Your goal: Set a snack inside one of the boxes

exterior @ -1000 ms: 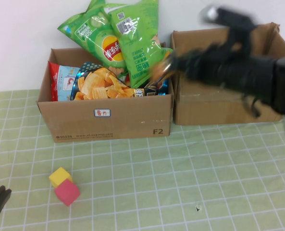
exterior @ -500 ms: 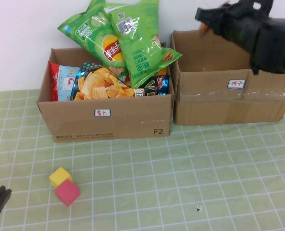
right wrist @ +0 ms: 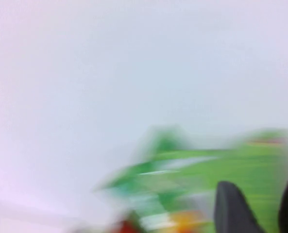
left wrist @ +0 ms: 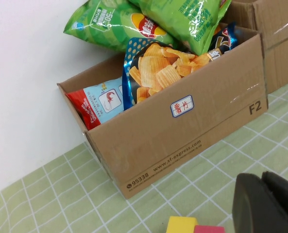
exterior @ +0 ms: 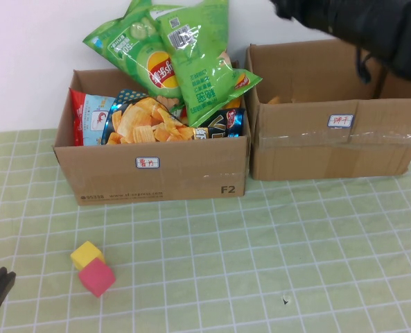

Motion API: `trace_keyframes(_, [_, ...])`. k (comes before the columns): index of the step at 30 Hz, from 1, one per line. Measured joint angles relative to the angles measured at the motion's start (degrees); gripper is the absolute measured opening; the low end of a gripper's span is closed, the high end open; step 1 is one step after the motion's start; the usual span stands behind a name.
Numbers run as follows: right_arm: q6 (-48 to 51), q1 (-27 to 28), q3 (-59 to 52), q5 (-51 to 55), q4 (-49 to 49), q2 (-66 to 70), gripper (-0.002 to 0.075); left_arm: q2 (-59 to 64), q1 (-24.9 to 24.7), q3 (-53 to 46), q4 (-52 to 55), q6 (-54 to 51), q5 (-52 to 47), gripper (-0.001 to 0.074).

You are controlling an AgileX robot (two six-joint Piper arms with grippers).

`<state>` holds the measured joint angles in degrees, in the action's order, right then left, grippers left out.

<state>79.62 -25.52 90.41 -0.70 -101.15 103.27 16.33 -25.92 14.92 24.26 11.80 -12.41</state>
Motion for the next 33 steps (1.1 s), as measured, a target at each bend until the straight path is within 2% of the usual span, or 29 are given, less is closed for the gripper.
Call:
trace_keyframes(2, [-0.9, -0.1, -1.1, 10.8, 2.7, -2.8, 0.0188, 0.0, 0.0, 0.0, 0.4, 0.0, 0.0, -0.0001])
trace_keyframes(4, [-5.7, -0.1, -1.3, 23.4, 11.5, -4.8, 0.0096, 0.0, 0.0, 0.0, 0.7, 0.0, 0.0, -0.0001])
trace_keyframes(6, [-14.0, -0.4, -1.3, 35.1, 25.2, -6.3, 0.0043, 0.0, 0.0, 0.0, 0.7, 0.0, 0.0, -0.0001])
trace_keyframes(7, [-24.3, -0.9, -1.3, 43.8, 39.1, -7.2, 0.0027, 0.0, 0.0, 0.0, 0.7, 0.0, 0.0, -0.0001])
trace_keyframes(11, [-48.8, -1.1, -1.3, 54.8, 69.7, -7.6, 0.0074, 0.0, 0.0, 0.0, 0.7, 0.2, 0.0, -0.0001])
trace_keyframes(14, [-64.8, -1.1, -2.2, 56.9, 92.6, -8.3, 0.0129, 0.0, 0.0, 0.0, 0.7, 0.7, 0.0, -0.0001])
trace_keyframes(18, [-80.5, -1.0, -3.4, 58.7, 112.9, -9.1, 0.0149, 0.0, 0.0, 0.0, 0.7, 1.1, 0.0, -0.0001])
trace_keyframes(20, [-85.7, -1.0, -4.4, 58.9, 118.9, -10.0, 0.0152, 0.0, 0.0, 0.0, 0.7, 1.2, 0.0, -0.0001])
trace_keyframes(25, [-93.9, -1.0, -9.0, 55.6, 123.8, -14.7, 0.0155, 0.0, 0.0, 0.0, 0.7, 1.2, 0.0, -0.0001])
trace_keyframes(33, [-110.7, -1.0, -26.7, 47.5, 136.0, -28.8, 0.0155, 0.0, 0.0, 0.0, 0.7, 1.4, 0.0, -0.0001])
